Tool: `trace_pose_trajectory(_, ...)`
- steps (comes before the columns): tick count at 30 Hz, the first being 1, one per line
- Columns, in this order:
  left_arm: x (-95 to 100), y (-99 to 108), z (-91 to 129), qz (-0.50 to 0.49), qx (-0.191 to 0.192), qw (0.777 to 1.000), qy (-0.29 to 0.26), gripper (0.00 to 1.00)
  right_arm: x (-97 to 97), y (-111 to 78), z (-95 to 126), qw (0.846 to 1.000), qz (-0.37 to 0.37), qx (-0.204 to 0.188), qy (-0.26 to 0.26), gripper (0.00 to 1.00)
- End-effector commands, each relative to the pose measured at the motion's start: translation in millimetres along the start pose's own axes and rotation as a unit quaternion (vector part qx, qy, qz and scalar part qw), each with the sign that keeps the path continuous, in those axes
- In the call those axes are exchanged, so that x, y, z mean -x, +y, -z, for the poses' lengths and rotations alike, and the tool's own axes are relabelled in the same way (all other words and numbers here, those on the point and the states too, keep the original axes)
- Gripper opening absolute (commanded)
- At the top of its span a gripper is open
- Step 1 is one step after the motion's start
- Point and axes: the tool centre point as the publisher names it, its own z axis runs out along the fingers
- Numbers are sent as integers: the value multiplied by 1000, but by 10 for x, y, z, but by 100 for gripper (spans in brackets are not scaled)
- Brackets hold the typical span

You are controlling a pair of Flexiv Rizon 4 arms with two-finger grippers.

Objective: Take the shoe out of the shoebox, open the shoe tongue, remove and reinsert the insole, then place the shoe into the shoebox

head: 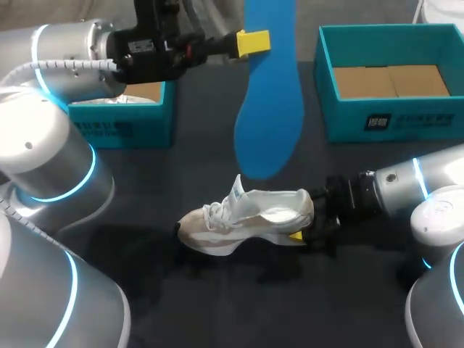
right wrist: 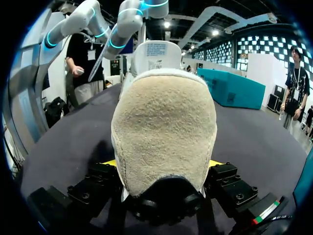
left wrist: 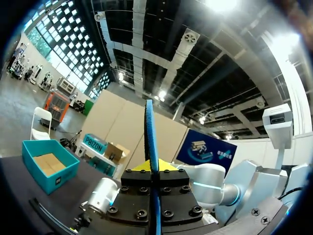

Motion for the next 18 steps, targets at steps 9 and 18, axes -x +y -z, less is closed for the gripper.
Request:
trace_pose_trajectory(9,-242,-15,-51,183,-47,982,30,0,-12,14,3,1000,0,-1,-1,0)
trace_pose_trajectory(18,-360,102,4,242,27,970,10,0,-12,14,3,1000,0,-1,-1,0)
